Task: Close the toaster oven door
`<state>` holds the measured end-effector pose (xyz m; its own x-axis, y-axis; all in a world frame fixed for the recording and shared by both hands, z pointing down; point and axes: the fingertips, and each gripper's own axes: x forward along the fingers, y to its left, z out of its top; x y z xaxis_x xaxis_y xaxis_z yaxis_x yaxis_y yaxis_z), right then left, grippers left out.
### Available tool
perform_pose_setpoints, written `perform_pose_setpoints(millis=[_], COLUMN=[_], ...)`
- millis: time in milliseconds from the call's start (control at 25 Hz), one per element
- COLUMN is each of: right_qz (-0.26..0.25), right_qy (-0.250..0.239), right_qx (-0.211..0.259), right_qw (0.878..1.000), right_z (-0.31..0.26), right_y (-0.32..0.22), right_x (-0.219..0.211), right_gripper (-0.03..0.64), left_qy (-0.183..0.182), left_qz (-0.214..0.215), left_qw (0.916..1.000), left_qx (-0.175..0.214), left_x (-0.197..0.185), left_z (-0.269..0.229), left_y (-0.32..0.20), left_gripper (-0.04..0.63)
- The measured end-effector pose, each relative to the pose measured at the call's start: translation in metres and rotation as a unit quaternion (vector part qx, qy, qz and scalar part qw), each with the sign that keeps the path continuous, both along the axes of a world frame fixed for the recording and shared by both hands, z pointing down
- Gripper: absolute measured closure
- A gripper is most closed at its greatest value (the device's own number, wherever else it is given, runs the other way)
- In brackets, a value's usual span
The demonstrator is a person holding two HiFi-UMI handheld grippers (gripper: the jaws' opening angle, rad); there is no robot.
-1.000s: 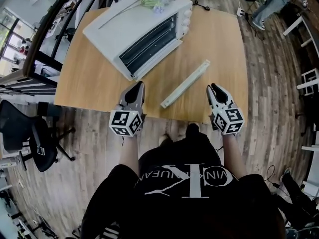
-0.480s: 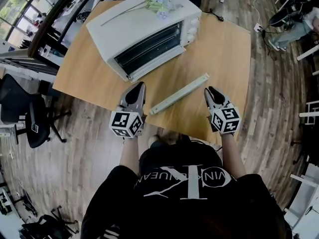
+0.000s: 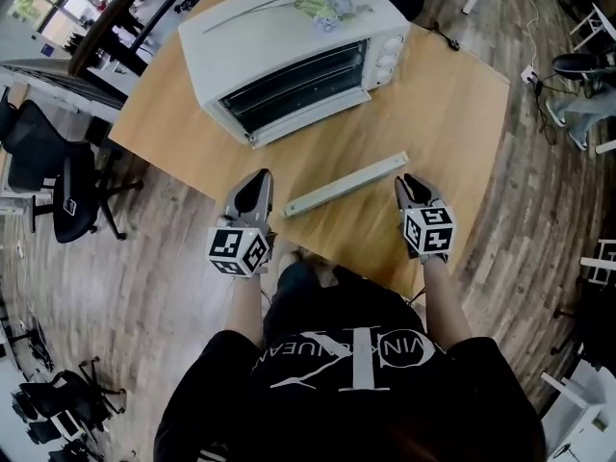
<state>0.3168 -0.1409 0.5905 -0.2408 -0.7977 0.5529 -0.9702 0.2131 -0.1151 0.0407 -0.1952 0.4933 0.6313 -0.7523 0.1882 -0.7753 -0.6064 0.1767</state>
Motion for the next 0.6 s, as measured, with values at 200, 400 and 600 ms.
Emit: perform_pose_setpoints(millis=[200,400,600], right_qz=[-0.009,-0.02,-0.035], right_qy=[-0.027,-0.043,-0.046], right_qx=[-0.019,-0.017,0.001], right_qw=[0.999,0.999,0.998], right_z=[0.019,0.027,0.023], right_y=[-0.009,-0.019,-0.026], right_x=[0.005,0.006,0.003], right_gripper=[0.534,0.525,0.518], left_qy=[-0.011,-0.011,-0.013], left_qz=[-0.036,-0.077,-0.104], left_qw=[0.9992,0.9968,0.9942], left_qx=[-0.011,-0.017,-0.022], left_x=[-0.011,-0.024,-0.035], left_z=[0.006,0.004,0.001], left_y=[0.011,0.016,0.027], left_gripper=[0.584,0.584,0.584])
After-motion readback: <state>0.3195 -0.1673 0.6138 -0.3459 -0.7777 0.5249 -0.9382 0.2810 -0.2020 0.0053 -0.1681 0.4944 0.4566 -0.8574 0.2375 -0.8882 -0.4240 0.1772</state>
